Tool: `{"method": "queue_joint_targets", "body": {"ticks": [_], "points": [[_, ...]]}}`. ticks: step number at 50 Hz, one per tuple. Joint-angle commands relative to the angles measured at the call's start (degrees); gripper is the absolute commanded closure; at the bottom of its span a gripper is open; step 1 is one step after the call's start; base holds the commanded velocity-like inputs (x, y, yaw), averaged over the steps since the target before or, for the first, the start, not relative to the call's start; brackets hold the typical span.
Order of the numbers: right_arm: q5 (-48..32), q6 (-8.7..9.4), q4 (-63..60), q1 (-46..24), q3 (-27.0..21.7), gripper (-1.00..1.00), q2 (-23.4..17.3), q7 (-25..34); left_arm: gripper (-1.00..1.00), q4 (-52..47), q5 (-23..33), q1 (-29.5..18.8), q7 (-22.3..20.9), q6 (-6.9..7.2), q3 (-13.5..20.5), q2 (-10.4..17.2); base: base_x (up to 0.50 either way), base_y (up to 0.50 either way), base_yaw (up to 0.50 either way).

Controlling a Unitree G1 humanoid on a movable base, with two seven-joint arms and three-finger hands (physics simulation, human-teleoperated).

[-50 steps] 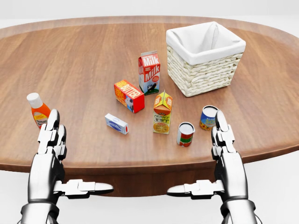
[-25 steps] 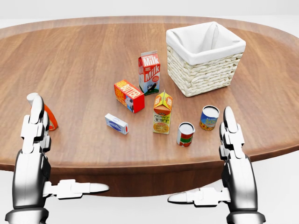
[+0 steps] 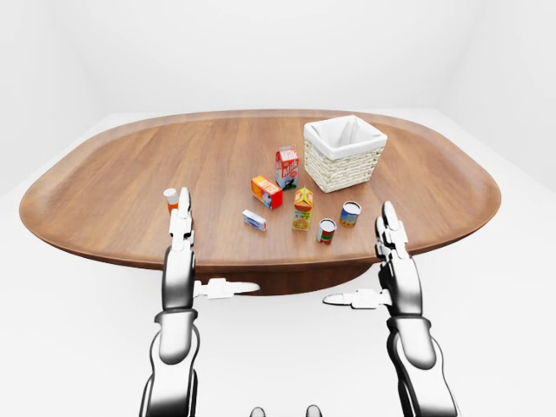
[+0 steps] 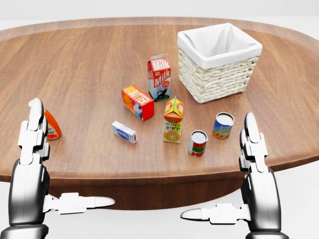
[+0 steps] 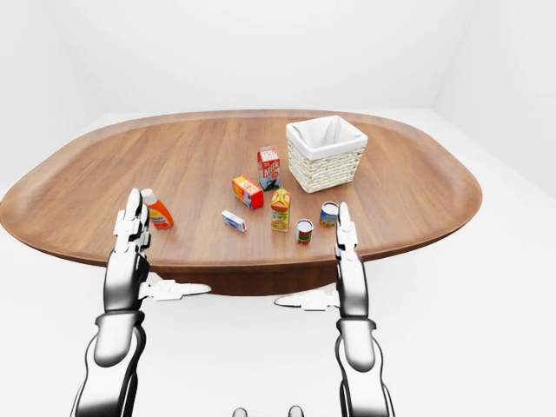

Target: Pick up the alphabet soup and the tomato sauce, and put them in the basket.

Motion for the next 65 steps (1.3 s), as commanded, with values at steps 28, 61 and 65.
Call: {"method": "queue_joint_targets", "body": {"ticks": [28,61,65], "points": [[-0.16,0.00,2.15,0.44,-0.12,-1.00,-0.09,-0.30,-1.00,0.46,-0.30,-0.09,-0.53,0.00,-0.23,-0.02,0.20,0.00,0.00],[-0.12,0.00,0.48,0.42,0.03,-1.00,-0.05,0.22,-1.00,0.63,-0.18,0.17,-0.71,0.00,-0.49,-0.04,0.18,0.00,0.00],[-0.21,0.00,0.83,0.41,0.06,-1.00,-0.08,0.16,-1.00,0.84,-0.07,0.23,-0.68,0.00,-0.60,-0.03,0.17,0.00,0.00]]}}
